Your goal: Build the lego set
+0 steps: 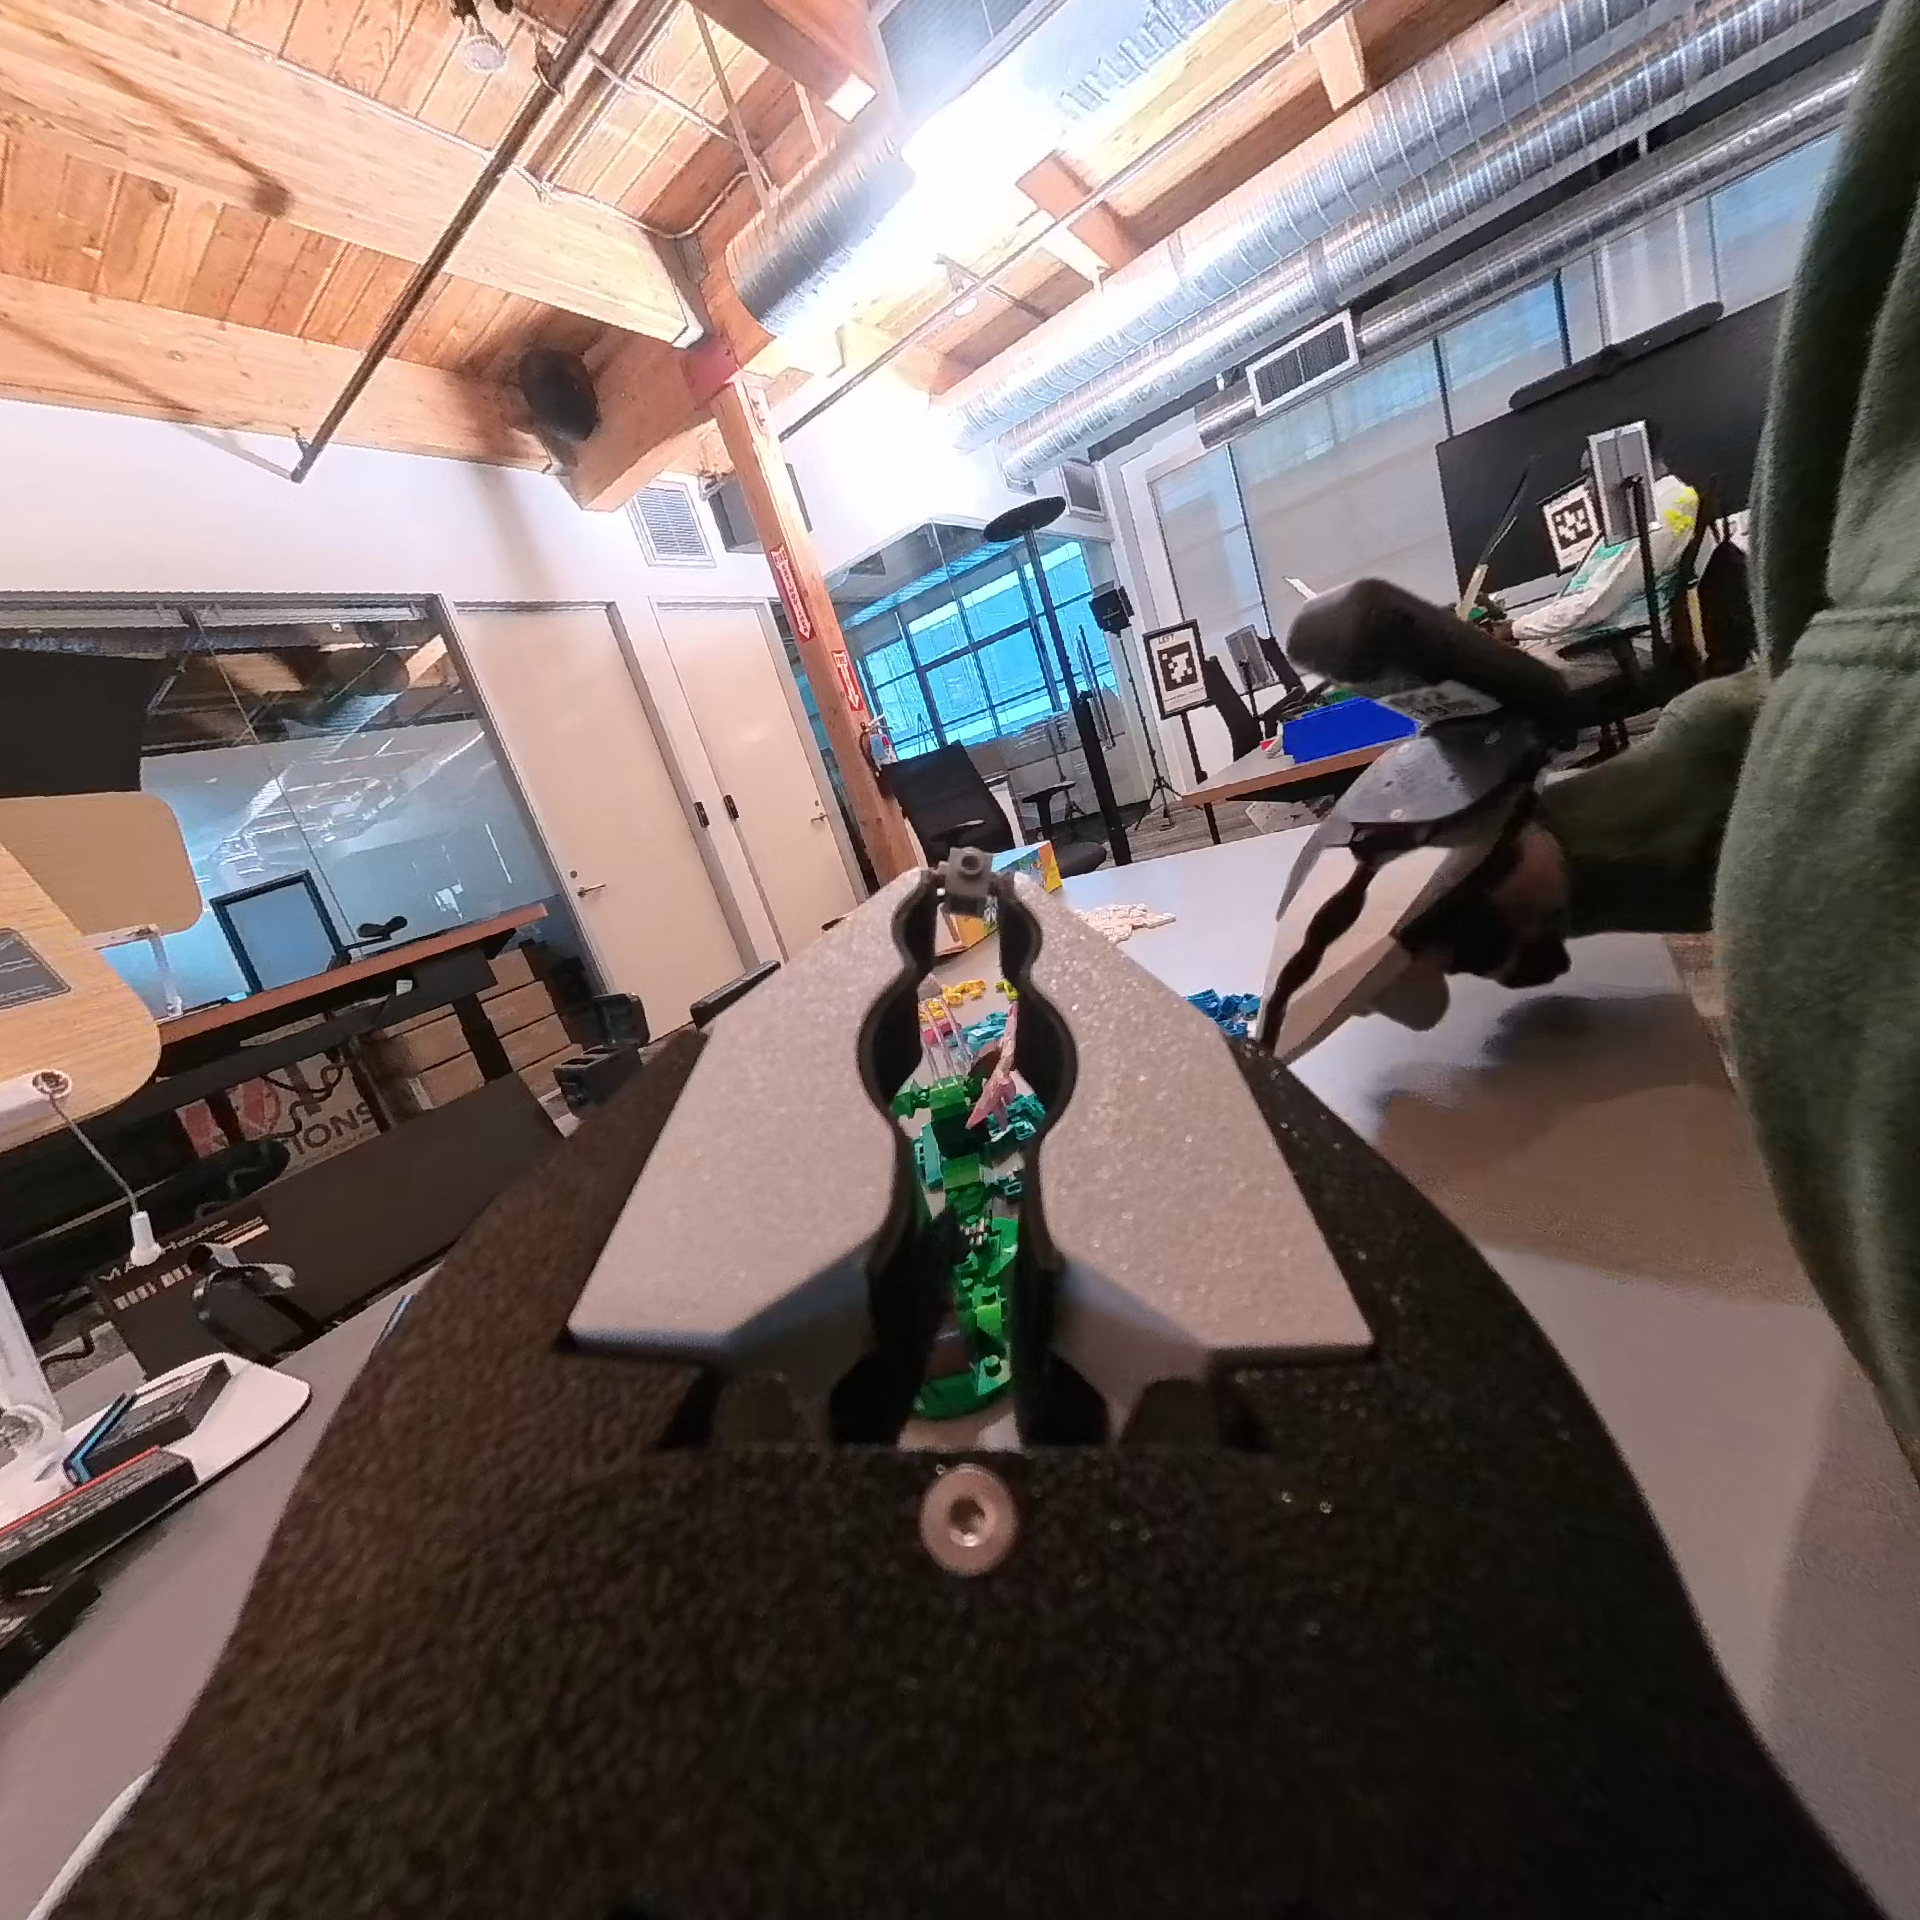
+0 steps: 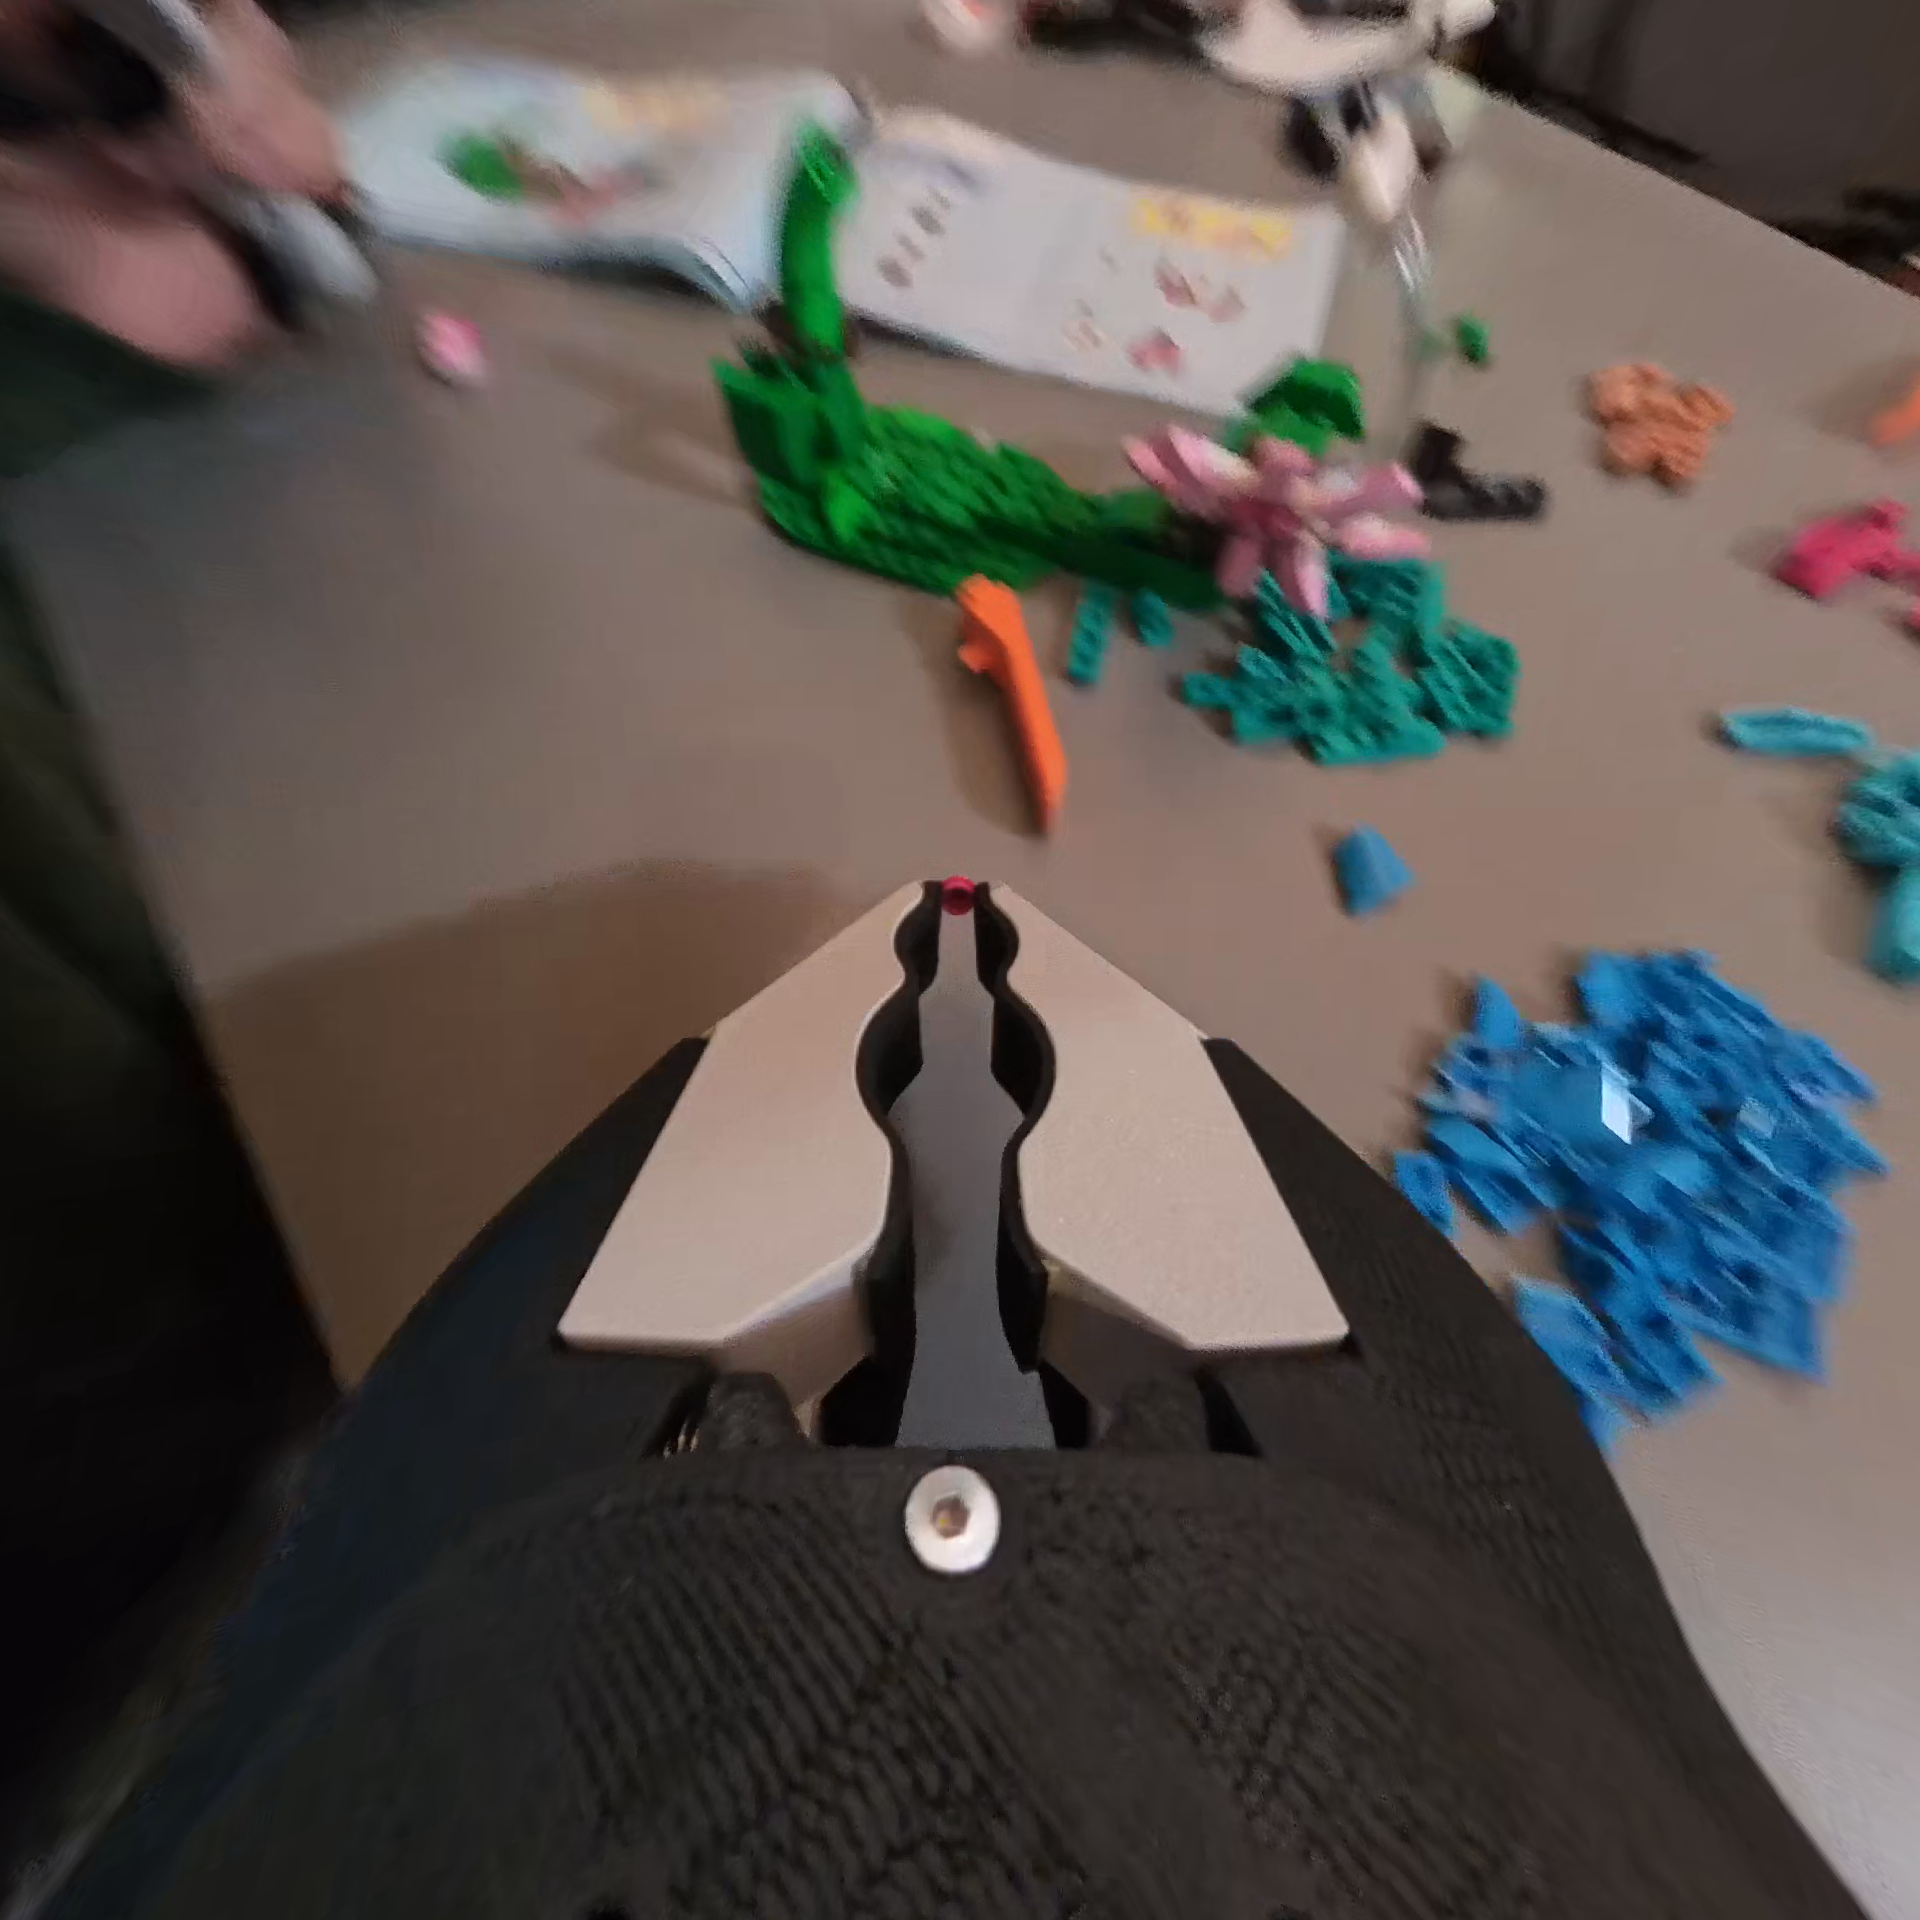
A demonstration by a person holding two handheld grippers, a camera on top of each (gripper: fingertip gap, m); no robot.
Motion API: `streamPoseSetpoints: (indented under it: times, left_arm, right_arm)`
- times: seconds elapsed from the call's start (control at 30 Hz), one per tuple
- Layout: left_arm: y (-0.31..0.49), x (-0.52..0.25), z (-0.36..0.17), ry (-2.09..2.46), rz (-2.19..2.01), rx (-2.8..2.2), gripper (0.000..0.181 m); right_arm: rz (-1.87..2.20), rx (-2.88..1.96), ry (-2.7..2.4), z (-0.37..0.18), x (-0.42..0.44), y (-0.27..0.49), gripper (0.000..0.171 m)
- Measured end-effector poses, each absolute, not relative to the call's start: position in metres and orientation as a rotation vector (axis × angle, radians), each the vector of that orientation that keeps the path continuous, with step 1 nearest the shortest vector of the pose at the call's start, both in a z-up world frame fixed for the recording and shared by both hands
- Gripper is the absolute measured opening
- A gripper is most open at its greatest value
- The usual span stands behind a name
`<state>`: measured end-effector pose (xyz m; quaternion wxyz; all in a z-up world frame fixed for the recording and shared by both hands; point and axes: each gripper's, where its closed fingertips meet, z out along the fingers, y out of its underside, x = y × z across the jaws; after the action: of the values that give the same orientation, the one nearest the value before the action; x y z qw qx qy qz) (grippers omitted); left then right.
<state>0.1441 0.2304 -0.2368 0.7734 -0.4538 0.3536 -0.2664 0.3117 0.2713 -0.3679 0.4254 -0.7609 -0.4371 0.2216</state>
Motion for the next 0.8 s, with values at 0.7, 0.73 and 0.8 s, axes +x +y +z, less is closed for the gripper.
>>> streamPoseSetpoints:
  times: [0.7,0.73,0.8]
  left_arm:
    - [0.229,0.145,-0.238,0.766,-0.596,-0.987,0.009]
    - [0.229,0.145,-0.238,0.766,-0.597,-0.988,0.009]
    - [0.229,0.145,-0.238,0.765,-0.598,-0.990,0.009]
  right_arm:
    - [0.652,-1.965,-1.362,-0.392,0.277,0.249,0.007]
    - [0.657,-1.965,-1.364,-0.392,0.278,0.249,0.008]
    - [0.654,-1.973,-1.366,-0.392,0.280,0.249,0.009]
